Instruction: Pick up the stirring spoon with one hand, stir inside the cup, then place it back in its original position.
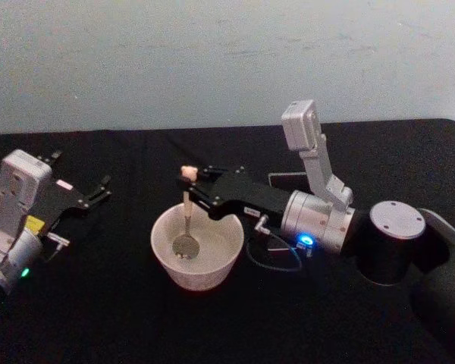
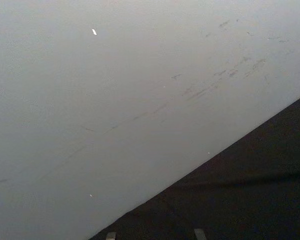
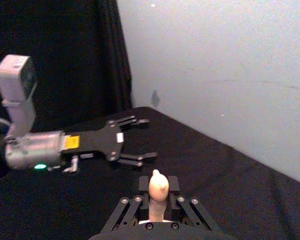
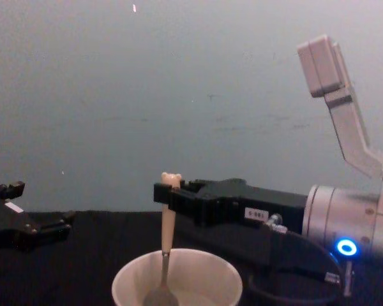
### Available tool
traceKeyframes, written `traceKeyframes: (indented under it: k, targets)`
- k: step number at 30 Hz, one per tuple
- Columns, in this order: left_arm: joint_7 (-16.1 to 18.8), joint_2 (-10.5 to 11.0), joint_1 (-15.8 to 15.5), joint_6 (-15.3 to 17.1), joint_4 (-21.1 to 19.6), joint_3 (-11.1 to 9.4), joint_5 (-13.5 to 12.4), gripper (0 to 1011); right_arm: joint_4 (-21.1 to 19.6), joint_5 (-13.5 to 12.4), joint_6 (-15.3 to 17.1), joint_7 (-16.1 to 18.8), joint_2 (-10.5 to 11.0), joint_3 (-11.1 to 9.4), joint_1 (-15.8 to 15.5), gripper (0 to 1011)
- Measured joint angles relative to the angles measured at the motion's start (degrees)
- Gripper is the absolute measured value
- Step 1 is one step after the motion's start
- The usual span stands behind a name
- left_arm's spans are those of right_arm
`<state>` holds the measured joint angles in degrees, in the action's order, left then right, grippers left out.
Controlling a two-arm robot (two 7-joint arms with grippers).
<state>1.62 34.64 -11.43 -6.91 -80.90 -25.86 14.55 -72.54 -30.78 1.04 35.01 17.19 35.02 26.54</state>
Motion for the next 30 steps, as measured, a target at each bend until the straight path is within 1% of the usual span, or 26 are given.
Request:
traceKeyframes:
  k: [7,10,12,19,22,23,26,30]
  targets:
    - [0.00,0.00,0.00,0.00,0.00,0.00,0.00,1001,1.79,0.36,-0.42,-1.19,-0.25,-1.38,0.68,224]
    - [0.00,0.00,0.00,0.00,0.00,0.00,0.00,1001,1.82,0.57,-0.43,-1.37,0.12,-1.76,0.66,225]
    - [0.00,0.00,0.00,0.00,0.00,0.00,0.00,1001,1.43,0.80,-0.38,-1.47,0.77,-2.09,0.32,225]
    - [0.00,0.00,0.00,0.00,0.00,0.00,0.00,1001,-1.95,0.89,0.68,-1.61,3.01,-2.98,-1.72,224]
    - [0.00,0.00,0.00,0.00,0.00,0.00,0.00,1001,-4.59,0.49,1.44,-1.34,4.46,-3.17,-3.37,224]
    - [0.00,0.00,0.00,0.00,-0.01,0.00,0.00,1001,-4.59,0.49,1.44,-1.34,4.46,-3.17,-3.37,225]
    - [0.00,0.00,0.00,0.00,0.00,0.00,0.00,1001,-6.78,-0.14,2.05,-0.58,5.49,-3.00,-4.68,224]
    - [0.00,0.00,0.00,0.00,0.00,0.00,0.00,1002,-7.76,-0.49,2.31,0.00,5.80,-2.50,-5.19,224]
